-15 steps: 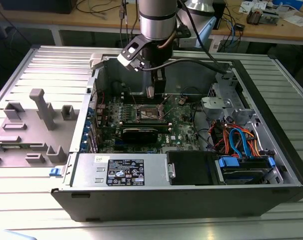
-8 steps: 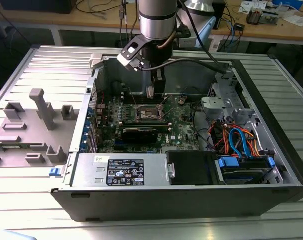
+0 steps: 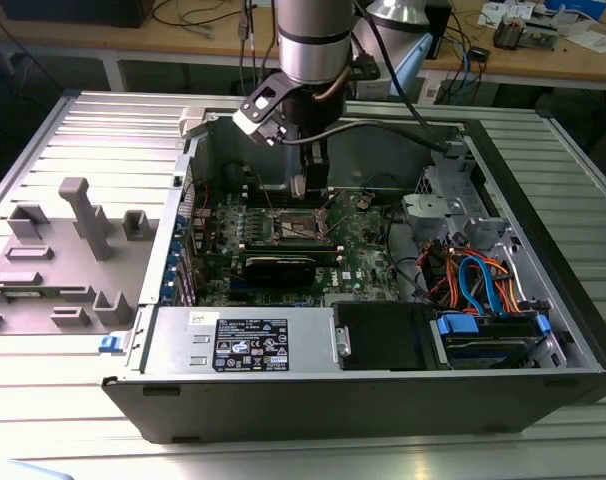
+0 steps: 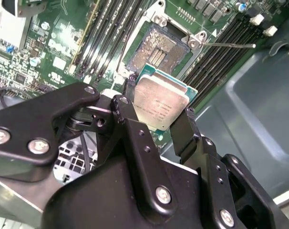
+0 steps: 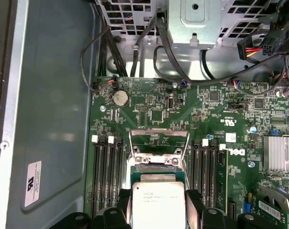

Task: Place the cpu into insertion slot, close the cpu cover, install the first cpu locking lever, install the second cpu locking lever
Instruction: 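Place the cpu into insertion slot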

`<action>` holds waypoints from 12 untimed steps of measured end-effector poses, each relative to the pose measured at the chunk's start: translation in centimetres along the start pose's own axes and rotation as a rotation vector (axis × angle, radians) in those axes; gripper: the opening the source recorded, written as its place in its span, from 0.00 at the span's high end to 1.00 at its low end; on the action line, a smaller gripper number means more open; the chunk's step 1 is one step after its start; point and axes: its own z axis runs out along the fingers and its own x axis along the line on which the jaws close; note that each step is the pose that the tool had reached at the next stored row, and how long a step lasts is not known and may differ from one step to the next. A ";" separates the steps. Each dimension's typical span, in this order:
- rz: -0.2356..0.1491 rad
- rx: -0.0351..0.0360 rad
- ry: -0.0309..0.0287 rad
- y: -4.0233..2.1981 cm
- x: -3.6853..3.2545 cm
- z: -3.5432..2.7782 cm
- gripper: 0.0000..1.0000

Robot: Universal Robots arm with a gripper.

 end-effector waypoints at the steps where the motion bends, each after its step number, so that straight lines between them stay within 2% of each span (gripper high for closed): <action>1: 0.000 0.0000 0.0000 -0.05 0.00 0.14 0.46; 3: 0.000 0.0000 0.0001 -0.18 0.00 0.58 0.46; 4: 0.007 -0.0001 -0.0004 -0.23 -0.01 1.01 0.46; 9: 0.014 -0.0004 -0.0006 -0.24 -0.01 1.15 0.46; 12: 0.013 -0.0003 -0.0009 -0.28 -0.03 1.76 0.46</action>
